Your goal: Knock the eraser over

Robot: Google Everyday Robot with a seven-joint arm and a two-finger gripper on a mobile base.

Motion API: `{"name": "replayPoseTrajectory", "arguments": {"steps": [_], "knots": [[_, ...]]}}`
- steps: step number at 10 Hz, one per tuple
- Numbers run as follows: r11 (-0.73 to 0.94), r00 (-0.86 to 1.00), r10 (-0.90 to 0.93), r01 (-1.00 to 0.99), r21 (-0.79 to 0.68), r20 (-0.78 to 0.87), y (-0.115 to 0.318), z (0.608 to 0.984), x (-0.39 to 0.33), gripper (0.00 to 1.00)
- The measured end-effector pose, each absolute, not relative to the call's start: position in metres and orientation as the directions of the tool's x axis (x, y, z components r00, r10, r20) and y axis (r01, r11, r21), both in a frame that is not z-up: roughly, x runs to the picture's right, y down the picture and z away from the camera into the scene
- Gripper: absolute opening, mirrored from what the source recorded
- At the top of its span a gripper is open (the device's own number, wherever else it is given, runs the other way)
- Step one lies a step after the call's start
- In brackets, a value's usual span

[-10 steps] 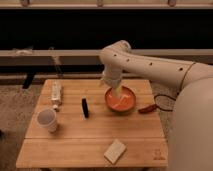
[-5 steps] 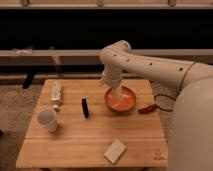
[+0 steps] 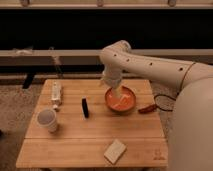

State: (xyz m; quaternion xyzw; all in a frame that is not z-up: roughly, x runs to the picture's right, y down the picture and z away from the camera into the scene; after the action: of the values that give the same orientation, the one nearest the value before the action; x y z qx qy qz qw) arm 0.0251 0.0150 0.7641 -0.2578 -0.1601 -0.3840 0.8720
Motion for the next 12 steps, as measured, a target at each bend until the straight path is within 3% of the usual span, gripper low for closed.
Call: {"name": "replayPoseTrajectory", "arguments": {"steps": [12], "knots": [[0.551,0.646,-0.601,0.762,-0.342,0.471,0.0108,0.7709,0.0246,0.74]]}}
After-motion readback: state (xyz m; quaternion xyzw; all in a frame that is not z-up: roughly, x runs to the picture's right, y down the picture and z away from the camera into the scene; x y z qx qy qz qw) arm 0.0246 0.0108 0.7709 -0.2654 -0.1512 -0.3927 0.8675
